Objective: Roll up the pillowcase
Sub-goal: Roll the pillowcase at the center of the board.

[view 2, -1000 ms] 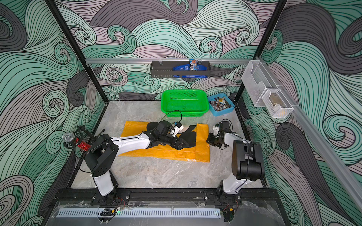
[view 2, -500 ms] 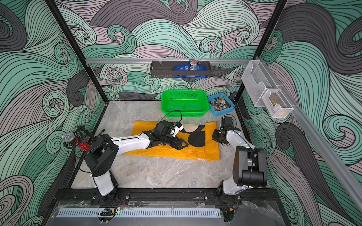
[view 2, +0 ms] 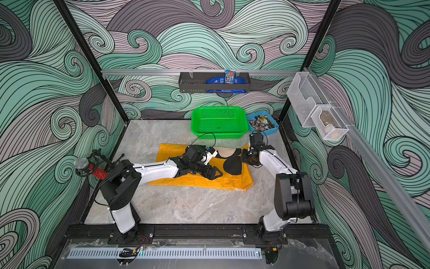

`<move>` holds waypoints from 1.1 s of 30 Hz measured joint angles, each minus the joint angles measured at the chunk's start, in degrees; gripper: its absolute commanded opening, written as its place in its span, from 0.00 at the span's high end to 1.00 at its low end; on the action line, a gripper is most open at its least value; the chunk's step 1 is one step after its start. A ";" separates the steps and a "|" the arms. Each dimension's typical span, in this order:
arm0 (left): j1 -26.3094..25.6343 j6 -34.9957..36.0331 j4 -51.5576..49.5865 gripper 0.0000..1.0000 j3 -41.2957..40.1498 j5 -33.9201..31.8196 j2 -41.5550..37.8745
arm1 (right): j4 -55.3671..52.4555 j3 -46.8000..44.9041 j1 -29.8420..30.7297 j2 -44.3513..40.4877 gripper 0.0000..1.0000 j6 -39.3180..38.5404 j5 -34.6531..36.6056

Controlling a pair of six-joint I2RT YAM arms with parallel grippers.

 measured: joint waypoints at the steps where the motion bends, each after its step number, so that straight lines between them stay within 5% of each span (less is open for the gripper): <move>1: 0.00 0.00 0.02 0.12 -0.11 0.00 0.00 | -0.02 0.42 0.76 0.44 0.86 0.39 -0.11; 18: 0.00 -0.02 0.04 0.12 -2.27 0.00 -1.62 | 1.11 5.62 11.76 11.32 0.89 5.29 -1.81; 33: -1.81 -5.92 5.01 0.14 -3.54 1.55 -1.49 | 3.93 8.02 9.27 12.46 0.77 5.81 -4.44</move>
